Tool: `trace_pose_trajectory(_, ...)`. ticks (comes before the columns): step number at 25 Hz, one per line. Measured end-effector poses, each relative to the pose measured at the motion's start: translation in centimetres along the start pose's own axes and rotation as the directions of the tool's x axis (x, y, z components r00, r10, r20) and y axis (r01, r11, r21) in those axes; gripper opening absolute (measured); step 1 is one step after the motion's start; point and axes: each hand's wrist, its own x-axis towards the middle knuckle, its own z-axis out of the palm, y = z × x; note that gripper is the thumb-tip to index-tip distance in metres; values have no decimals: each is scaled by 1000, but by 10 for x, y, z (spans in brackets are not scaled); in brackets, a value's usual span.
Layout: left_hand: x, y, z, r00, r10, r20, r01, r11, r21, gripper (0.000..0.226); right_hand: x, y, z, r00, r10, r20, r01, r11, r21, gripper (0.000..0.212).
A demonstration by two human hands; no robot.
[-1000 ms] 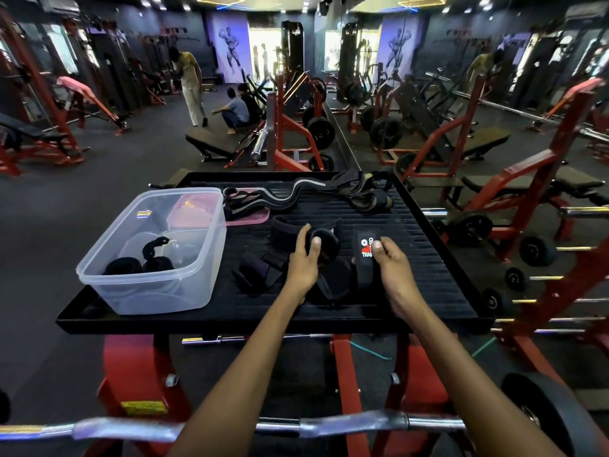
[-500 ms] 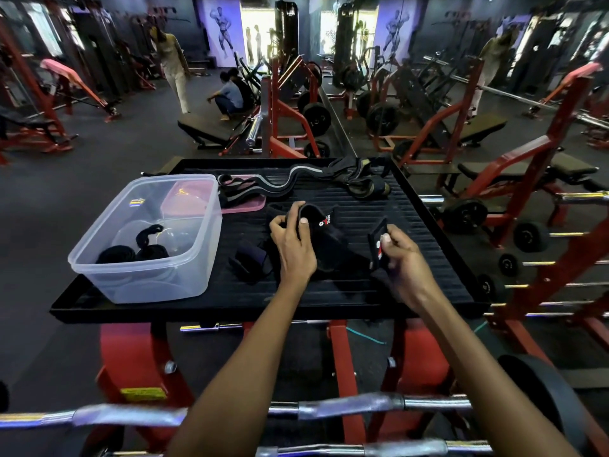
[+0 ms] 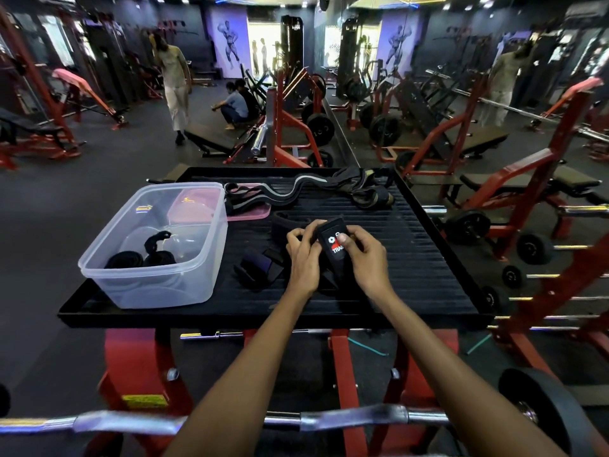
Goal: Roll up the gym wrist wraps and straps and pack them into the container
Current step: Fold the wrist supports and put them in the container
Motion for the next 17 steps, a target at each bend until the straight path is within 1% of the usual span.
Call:
trace_pose_trajectory(1,-1,0,-1,1000,9,2,-9,1000,-8,35,1,0,3,1000,-3,-7,3,1000,-24,12)
trace_pose_trajectory(4,-2,0,-2,999,11,-33,-13,998,-65,29,3,5,6,1000,14,-21,-16,993,-116,12)
trace_pose_trajectory(6,-3,-2,-2,999,12,-52,-16,997,-79,32,4,10,2,1000,-3,13,5,982,-191,17)
trace_pose_trajectory(8,-3,1,-2,998,-6,-65,1,996,-87,30,5,14,-1,997,-22,76,40,966,-257,17)
trace_pose_trajectory(10,-3,4,-2,996,-42,-81,34,995,-97,30,5,13,-2,993,-19,117,48,966,-253,18)
trace_pose_trajectory(12,-4,6,0,989,-69,-129,56,993,-106,30,7,11,0,991,-9,136,42,970,-240,19)
trace_pose_trajectory(13,-5,7,1,985,-74,-153,57,993,-107,30,9,10,0,989,0,147,38,965,-259,19)
trace_pose_trajectory(15,-6,9,2,978,-71,-194,50,993,-111,29,14,13,2,985,42,169,23,930,-367,19)
trace_pose_trajectory(17,-5,8,2,974,-73,-216,43,989,-141,23,21,23,5,982,93,166,4,862,-507,19)
